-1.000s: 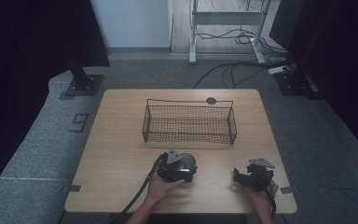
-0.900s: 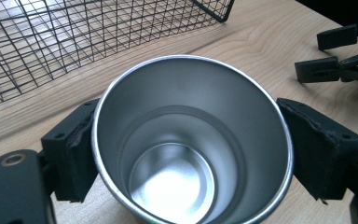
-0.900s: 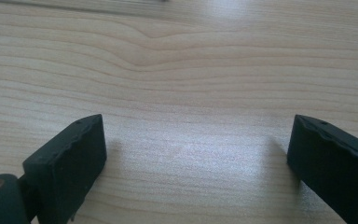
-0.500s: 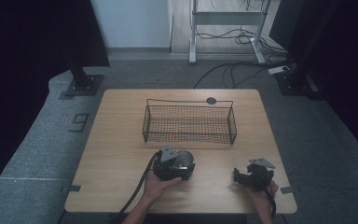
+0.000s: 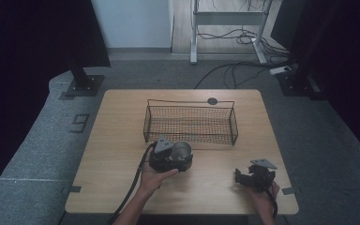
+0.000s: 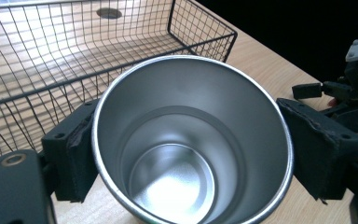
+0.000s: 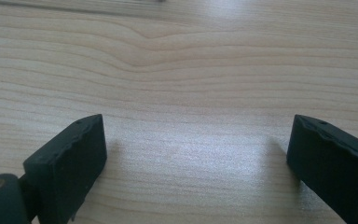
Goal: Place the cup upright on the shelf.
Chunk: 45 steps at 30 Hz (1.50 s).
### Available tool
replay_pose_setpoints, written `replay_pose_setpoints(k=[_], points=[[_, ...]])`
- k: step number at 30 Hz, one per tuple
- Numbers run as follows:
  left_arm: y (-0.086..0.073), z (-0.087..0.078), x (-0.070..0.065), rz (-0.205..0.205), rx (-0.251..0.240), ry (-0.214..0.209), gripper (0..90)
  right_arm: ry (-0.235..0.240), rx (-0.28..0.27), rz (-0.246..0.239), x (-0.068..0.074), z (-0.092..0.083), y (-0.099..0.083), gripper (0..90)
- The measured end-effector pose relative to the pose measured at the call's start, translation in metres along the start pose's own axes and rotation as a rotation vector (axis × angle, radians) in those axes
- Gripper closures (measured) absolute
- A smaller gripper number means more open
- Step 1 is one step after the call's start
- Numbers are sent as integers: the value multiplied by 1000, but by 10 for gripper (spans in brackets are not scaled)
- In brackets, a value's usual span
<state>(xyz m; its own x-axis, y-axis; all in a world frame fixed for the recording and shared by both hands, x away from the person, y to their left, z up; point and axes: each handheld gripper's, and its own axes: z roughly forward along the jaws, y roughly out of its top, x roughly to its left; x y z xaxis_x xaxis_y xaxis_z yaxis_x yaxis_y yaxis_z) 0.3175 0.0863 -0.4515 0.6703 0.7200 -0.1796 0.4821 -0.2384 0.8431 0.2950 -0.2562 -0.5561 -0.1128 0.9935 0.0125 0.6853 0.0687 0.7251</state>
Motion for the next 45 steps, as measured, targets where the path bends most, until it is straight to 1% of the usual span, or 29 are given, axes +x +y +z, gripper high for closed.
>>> replay_pose_setpoints(k=[6, 11, 14, 17, 18, 19, 22, 25, 34, 38, 41, 45], points=[[8, -1, 2, 9, 2, 7, 145, 0, 0, 0, 0, 0, 0, 48], [14, 0, 3, 25, 10, 14, 145, -1, -1, 2, 0, 0, 0, 48], [20, 2, 5, 18, 11, 15, 145, -2, -1, 2, 0, 0, 0, 48], [23, 3, 6, 29, 15, 25, 145, -2, 0, 2, 0, 0, 0, 48], [27, 5, 8, 41, 14, 30, 145, -2, -1, 2, 0, 0, 0, 48], [27, 5, 8, 41, 14, 30, 145, -2, -1, 2, 0, 0, 0, 48], [32, 5, 13, 29, -3, 11, 145, -1, 0, 0, 0, 0, 0, 47], [35, 7, 15, 28, -7, 17, 145, -1, -1, 3, 0, 0, 0, 48], [47, 13, 17, 36, 0, 5, 145, -1, 3, 2, 0, 0, 1, 48], [51, 18, 21, 19, 1, -14, 145, -1, 3, 3, 0, 0, 1, 48], [54, 20, 23, 28, 3, -1, 144, -1, 3, 3, 0, 0, 1, 48], [56, 22, 27, 19, -5, -6, 145, -2, 0, 5, 0, 1, 1, 48]])
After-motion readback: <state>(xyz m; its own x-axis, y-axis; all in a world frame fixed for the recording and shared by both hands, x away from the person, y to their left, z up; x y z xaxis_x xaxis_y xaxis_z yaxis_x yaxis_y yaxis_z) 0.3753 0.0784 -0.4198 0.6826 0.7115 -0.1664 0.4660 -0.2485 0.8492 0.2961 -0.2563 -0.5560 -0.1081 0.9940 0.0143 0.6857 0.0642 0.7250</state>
